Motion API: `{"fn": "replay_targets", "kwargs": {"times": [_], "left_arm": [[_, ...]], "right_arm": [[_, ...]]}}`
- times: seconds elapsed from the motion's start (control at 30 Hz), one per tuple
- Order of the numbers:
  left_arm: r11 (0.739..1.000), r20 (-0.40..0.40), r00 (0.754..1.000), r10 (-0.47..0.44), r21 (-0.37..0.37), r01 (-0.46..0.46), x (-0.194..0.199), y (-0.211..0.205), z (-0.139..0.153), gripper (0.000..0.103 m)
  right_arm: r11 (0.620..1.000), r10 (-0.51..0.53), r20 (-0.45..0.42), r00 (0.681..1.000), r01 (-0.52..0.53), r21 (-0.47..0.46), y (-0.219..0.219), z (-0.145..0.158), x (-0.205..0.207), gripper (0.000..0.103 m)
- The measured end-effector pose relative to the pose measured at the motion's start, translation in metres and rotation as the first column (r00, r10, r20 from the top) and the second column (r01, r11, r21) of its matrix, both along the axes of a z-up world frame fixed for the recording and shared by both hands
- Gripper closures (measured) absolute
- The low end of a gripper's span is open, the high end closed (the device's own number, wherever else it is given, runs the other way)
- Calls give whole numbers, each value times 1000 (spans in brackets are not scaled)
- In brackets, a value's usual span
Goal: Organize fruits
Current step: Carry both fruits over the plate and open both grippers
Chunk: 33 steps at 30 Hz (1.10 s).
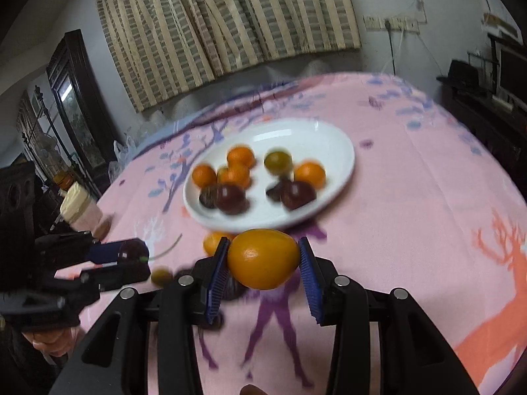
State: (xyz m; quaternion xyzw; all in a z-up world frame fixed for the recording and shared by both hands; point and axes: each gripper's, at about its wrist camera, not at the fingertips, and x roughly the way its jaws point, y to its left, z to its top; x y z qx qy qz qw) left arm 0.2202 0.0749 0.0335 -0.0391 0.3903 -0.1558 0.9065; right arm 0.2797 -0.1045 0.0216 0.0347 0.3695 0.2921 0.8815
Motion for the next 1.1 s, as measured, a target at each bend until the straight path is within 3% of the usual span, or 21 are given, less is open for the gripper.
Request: {"fn": "replay_targets", "kwargs": {"times": [0.2, 0.33, 0.5, 0.53, 0.6, 0.73, 0.87, 1.1], "left_arm": [[991, 39, 990, 136, -14, -135, 76, 34, 12, 73], [983, 5, 983, 181, 7, -181, 124, 45, -4, 73], [980, -24, 981, 193, 56, -192, 156, 46, -17, 73], [978, -27, 979, 201, 61, -199, 158, 46, -19, 69], [974, -18, 976, 216, 69, -214, 156, 45, -18, 42], [972, 9, 975, 224, 75, -224, 135, 46, -5, 32], [952, 54, 959, 279, 116, -283, 93, 51, 8, 9], [915, -8, 915, 404, 16, -404, 22, 81, -11, 6]], "right_arm": [[998, -51, 64, 997, 53, -22, 30, 1, 58, 61], [996, -56, 29, 998, 58, -62, 46, -14, 92, 61], [995, -35, 5, 999, 35, -88, 57, -28, 110, 60], [996, -36, 1, 999, 35, -87, 57, -29, 109, 60], [996, -29, -2, 1000, 29, -80, 56, -28, 107, 59], [997, -27, 32, 999, 29, -73, 52, -14, 93, 58], [998, -21, 45, 999, 23, -50, 46, -4, 72, 54], [999, 38, 0, 999, -38, -4, 40, -6, 22, 52]]}}
